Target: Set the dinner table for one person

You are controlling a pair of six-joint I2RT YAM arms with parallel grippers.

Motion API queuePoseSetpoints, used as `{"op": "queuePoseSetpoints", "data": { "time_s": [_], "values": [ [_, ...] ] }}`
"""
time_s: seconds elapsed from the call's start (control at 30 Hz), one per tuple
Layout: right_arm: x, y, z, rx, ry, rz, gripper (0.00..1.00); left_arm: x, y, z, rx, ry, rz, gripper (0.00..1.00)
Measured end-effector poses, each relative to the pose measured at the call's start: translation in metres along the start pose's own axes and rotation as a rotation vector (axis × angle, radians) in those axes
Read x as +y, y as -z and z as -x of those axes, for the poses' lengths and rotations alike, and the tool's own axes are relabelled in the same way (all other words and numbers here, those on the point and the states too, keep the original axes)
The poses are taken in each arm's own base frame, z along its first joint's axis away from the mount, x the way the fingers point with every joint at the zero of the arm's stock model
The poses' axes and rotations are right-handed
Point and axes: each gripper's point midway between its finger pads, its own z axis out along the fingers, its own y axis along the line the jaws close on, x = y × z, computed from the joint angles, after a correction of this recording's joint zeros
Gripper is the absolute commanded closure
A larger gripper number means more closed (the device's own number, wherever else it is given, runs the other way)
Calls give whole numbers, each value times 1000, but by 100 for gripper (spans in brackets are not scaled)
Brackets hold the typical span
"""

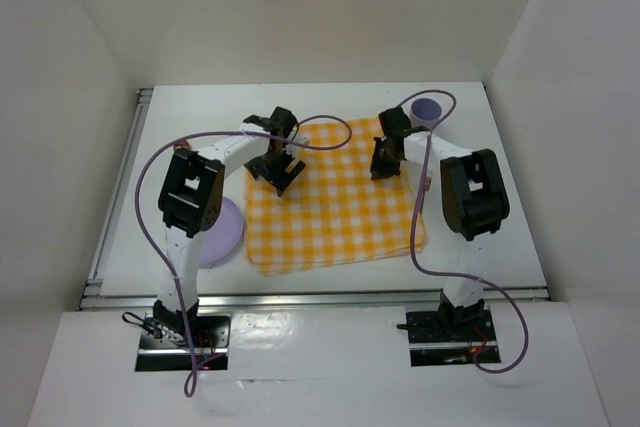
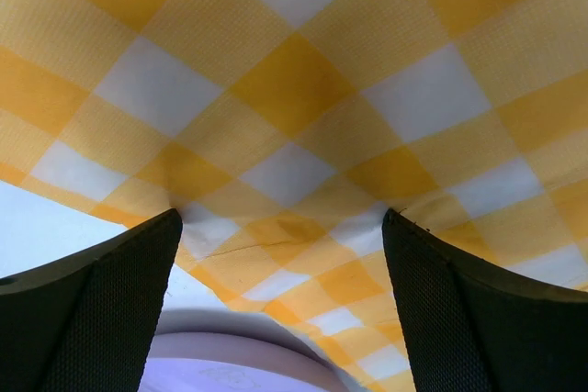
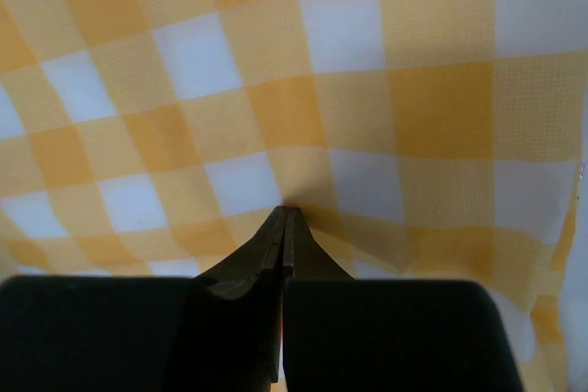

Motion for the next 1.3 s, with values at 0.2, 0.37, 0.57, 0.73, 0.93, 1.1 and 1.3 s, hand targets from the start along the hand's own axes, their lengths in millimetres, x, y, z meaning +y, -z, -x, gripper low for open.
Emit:
{"op": "queuePoseSetpoints", "data": {
  "time_s": [0.2,0.37,0.57,0.73,0.93,1.1,1.3],
  "values": [
    [-11,-1,-4,-15,-64,-47,100,-1,-1,6,34,-8,-5,3],
    [-18,8,-21,-11,-113,-52,100,4,-1,5,38,2,15,3],
    [-22,19,-45,15,-116,-26,100,18,-1,5,35,98,-9,4],
    [-8,25,-31,-7,-34,9,100,31,17,17,-1,123,-5,4],
    [54,53,47,-195,63,107,100,45,76,64,-195,131,25,4],
    [92,32,92,-257,99,146,100,34,82,42,-175,130,-7,6],
    [81,-54,73,-136,85,87,100,-1,31,-33,51,135,-102,6]
  ]
}}
